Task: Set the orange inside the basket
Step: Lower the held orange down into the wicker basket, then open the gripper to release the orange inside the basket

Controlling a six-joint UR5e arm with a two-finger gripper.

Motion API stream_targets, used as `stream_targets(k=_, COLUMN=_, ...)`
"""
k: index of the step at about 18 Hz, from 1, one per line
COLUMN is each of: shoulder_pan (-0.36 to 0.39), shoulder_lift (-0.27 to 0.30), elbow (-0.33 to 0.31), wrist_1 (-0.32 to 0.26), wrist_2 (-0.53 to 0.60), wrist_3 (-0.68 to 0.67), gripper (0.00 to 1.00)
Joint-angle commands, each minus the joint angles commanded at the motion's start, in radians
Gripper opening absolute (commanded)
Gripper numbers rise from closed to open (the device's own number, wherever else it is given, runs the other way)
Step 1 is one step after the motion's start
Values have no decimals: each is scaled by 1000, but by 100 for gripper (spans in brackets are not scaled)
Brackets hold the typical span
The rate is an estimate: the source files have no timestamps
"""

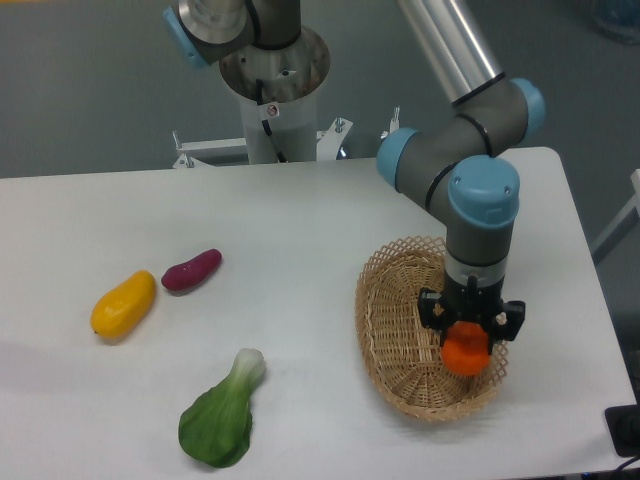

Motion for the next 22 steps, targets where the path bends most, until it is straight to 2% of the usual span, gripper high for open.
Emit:
stream_targets(k=4, shoulder_pan=-3, shoulder_lift=0, elbow=-31, wrist_1=2, wrist_2=0, wrist_3=9, gripper=47)
stream_targets(k=5, shoulder_pan=-5, shoulder_lift=0, elbow=-31, wrist_1=2, wrist_2=0, wrist_3=11, gripper=50)
stream_targets(k=6, shoulder_pan=-5, shoulder_lift=0, elbow=-31, wrist_1=2, wrist_2=2, wrist_3=12, gripper=65)
stream_targets(k=8, shoulder_pan=-5, shoulder_lift=-2, elbow=-26, wrist_1=5, wrist_2=5, wrist_3=17, gripper=79)
stream_targets(k=10, shoulder_pan=-5, shoulder_lift=-6, elbow=-18, wrist_1=5, wrist_2=8, wrist_3=20, gripper=100)
stream_targets(k=15, shoulder_pan=-3, shoulder_lift=6, elbow=-3, wrist_1=3, wrist_2=8, wrist_3=21, gripper=100)
stream_targets(k=19, shoulder_pan=-3, shoulder_lift=11, elbow=57, wrist_1=-5, wrist_2=9, wrist_3=20, gripper=100)
stream_targets(k=22, shoulder_pan=5, shoulder_lift=20, elbow=75, wrist_1=-14, wrist_2=9, wrist_3=23, gripper=100)
